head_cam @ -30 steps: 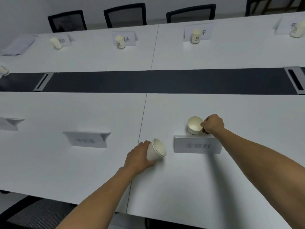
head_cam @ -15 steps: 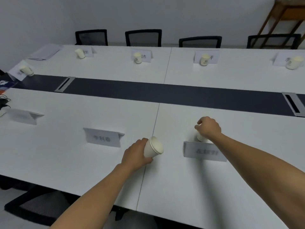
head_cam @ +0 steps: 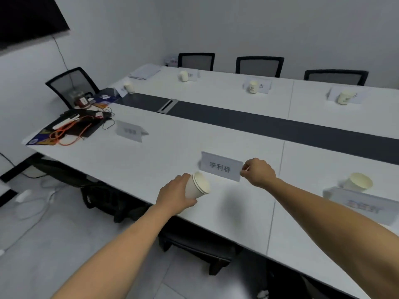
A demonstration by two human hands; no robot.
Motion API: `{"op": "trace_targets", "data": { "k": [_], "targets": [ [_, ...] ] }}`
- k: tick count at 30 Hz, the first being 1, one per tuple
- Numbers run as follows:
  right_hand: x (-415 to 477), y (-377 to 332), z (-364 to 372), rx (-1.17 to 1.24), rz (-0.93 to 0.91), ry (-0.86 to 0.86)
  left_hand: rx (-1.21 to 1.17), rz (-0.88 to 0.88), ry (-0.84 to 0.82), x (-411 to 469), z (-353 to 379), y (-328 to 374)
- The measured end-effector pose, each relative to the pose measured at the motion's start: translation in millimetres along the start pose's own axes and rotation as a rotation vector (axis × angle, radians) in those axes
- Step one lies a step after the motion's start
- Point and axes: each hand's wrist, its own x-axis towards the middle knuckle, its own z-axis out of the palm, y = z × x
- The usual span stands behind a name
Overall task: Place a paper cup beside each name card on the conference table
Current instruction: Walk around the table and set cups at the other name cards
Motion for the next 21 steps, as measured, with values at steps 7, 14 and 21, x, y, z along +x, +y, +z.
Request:
{"op": "trace_targets", "data": {
  "k": [7,14,21],
  "targets": [
    [-3,-102,43,0.249,-0.111,-0.119,0.013,-0.040,0.019,-13,-34,-76],
    [32,-146,51,0.439,-0.168,-0.307,0.013,-0.015,0.001,32,-38,-93],
    [92,-161,44,0.536,-0.151,-0.349,0.008,0.034,-0.008,108,-51,-90]
  ]
}}
